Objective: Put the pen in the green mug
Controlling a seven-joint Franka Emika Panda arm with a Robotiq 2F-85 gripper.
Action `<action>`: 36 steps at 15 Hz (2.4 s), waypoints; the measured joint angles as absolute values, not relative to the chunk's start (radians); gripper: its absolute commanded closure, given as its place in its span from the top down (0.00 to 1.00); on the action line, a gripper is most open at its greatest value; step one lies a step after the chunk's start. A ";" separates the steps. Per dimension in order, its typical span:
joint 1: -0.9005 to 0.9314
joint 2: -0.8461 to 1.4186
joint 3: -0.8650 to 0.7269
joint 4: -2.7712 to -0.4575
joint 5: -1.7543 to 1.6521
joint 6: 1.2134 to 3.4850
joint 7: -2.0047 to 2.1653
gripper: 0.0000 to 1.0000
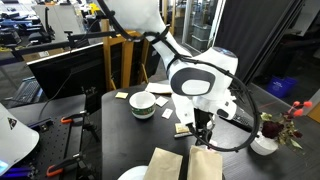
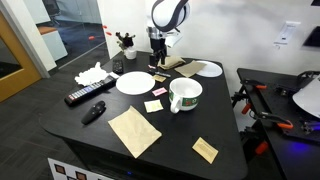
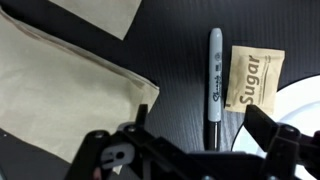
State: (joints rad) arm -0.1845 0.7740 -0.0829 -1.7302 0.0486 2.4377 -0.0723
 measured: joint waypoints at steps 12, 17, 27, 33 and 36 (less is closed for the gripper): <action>-0.184 0.824 -0.083 -1.677 0.049 2.438 -0.064 0.12; -0.176 0.830 -0.084 -1.658 0.048 2.437 -0.040 0.04; -0.142 0.740 -0.095 -1.709 0.037 2.435 0.011 0.04; -0.131 0.566 -0.097 -1.849 -0.010 2.431 -0.002 0.04; -0.123 0.485 -0.096 -1.928 -0.035 2.434 -0.033 0.04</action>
State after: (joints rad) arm -0.1230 0.4845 -0.0955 -1.9278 -0.0353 2.4340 -0.0331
